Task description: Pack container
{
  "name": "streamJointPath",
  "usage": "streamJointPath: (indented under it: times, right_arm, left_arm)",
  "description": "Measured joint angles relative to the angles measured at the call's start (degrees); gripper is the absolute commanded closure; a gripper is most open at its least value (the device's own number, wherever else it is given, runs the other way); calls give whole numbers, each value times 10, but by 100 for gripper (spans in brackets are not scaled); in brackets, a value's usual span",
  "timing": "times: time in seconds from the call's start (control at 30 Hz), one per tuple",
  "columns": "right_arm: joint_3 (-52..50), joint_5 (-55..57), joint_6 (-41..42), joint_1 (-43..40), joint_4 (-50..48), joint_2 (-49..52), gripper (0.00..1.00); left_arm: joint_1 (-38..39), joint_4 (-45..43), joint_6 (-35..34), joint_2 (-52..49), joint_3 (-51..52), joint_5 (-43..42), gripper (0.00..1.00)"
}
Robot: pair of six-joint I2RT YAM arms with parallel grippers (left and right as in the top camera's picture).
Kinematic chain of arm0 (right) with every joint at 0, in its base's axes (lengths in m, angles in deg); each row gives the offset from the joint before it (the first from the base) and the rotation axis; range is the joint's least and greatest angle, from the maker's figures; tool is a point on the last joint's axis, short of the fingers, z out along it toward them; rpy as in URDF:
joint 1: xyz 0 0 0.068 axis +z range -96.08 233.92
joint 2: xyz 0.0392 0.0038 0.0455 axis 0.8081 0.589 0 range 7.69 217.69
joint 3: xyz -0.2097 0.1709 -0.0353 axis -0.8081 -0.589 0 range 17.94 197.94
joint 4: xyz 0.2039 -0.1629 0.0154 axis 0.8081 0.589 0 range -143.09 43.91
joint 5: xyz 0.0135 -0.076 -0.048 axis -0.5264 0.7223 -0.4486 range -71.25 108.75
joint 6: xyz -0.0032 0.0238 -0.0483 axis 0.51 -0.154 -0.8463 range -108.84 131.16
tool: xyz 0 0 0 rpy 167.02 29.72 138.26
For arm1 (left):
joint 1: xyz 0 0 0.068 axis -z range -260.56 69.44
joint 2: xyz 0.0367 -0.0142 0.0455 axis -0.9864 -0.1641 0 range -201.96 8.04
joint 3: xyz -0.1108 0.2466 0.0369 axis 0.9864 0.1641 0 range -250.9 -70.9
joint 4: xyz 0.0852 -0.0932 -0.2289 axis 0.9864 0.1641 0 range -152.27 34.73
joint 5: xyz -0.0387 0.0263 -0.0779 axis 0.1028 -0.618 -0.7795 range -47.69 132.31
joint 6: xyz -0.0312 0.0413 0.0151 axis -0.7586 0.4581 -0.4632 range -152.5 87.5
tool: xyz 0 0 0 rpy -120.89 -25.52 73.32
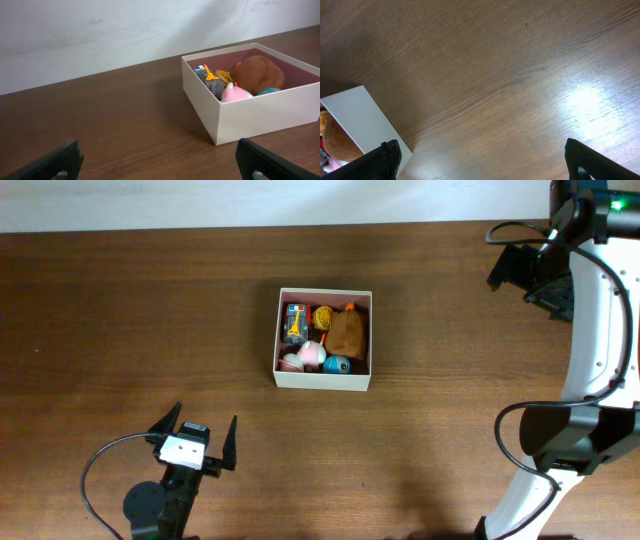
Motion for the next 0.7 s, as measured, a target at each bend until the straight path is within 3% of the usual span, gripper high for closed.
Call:
streamJointPath:
  times: [0.33, 0.7]
  right_arm:
    - [0, 0, 0, 0, 0, 0, 1]
    - [0, 0, 0, 0, 0, 0, 1]
  left_arm:
    - [3, 5, 0, 44, 0, 82, 0]
    - [17, 7, 0, 44, 0, 116, 0]
